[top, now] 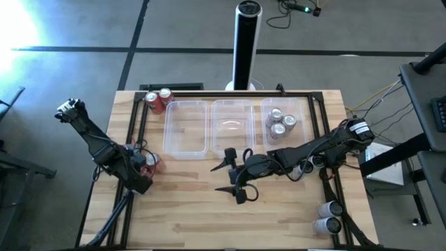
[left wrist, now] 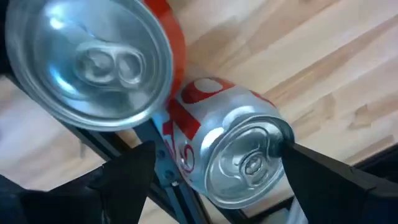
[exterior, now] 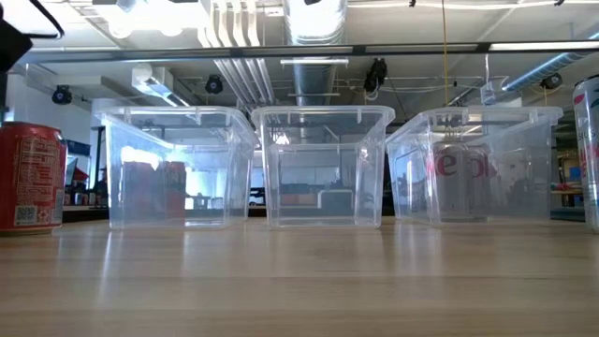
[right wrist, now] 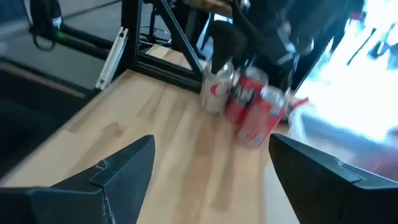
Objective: Sort soda cans
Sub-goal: Put the red-silver soda can into the right transparent bin
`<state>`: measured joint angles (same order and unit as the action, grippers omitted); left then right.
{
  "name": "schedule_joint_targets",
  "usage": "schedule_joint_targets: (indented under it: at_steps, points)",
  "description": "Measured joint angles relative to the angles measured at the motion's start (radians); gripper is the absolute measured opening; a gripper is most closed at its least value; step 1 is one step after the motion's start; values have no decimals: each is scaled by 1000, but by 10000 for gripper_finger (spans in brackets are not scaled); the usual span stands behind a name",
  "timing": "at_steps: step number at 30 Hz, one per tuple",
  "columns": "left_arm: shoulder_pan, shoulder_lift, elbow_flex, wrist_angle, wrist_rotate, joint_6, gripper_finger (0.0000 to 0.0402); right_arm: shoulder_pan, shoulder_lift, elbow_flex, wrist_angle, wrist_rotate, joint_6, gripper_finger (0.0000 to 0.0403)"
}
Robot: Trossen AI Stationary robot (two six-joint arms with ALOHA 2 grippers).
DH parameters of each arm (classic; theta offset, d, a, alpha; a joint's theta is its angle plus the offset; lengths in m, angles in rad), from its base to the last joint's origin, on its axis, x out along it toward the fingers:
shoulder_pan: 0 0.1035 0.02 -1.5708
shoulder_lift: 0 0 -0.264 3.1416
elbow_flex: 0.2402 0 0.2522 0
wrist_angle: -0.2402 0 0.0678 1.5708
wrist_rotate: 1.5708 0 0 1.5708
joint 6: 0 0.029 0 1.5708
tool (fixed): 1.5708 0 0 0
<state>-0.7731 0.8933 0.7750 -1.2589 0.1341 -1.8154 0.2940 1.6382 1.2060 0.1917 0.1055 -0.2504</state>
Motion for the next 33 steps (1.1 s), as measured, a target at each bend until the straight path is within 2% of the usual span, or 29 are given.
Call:
schedule_joint_targets:
  at_steps: [3, 9, 18, 24, 33]
  points:
    - [-1, 1, 34, -63, -14, 19, 327, 0, 0, 0, 19, 0, -67, 314]
    - [-6, 8, 110, -190, -22, 30, 327, 0, 0, 0, 18, 0, 41, 306]
    - [-7, 50, 104, -66, 9, -5, 327, 0, 0, 0, -52, -1, 136, 296]
    - [-8, 100, 45, -138, 115, 5, 327, 1, 0, 0, -70, 0, 172, 315]
    - [-7, 108, 30, -121, 100, 44, 327, 0, 0, 0, -76, 0, 146, 340]
